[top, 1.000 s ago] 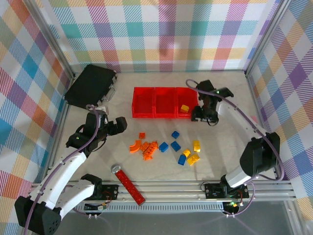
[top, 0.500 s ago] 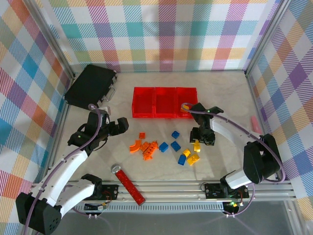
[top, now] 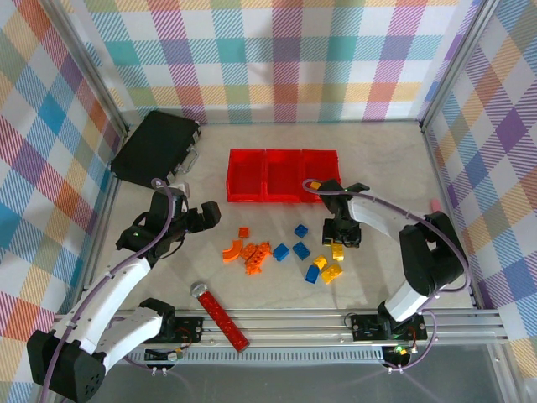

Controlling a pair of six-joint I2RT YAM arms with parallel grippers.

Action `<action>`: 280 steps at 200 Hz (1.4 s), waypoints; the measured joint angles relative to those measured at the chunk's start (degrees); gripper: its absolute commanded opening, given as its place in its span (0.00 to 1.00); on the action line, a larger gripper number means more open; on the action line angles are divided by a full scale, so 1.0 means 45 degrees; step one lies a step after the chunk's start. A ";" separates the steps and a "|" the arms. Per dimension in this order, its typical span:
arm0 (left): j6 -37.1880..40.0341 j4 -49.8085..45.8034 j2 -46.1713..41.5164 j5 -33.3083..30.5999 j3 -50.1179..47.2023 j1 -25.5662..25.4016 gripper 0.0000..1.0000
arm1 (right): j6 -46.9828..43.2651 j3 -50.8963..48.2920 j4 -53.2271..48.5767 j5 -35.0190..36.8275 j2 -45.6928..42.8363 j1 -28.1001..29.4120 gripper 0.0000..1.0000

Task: Sort the legos into containers by color
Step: Pick up the lego from the center of the table, then place the lego in the container.

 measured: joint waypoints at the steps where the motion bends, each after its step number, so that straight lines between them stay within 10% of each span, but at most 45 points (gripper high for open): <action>1: 0.0000 0.0000 0.0000 0.0000 0.0000 -0.0005 1.00 | 0.0000 0.0000 0.0000 0.0005 0.0005 0.0000 0.56; 142: 0.0000 -0.0039 0.0000 -0.0097 0.0000 -0.0097 1.00 | -0.0661 0.0194 0.0185 0.0044 0.1015 0.0000 0.21; 280: 0.0010 -0.0058 0.0097 -0.0335 0.0000 -0.0097 1.00 | -0.4371 1.3367 -0.1549 0.0991 0.7009 -0.1360 0.20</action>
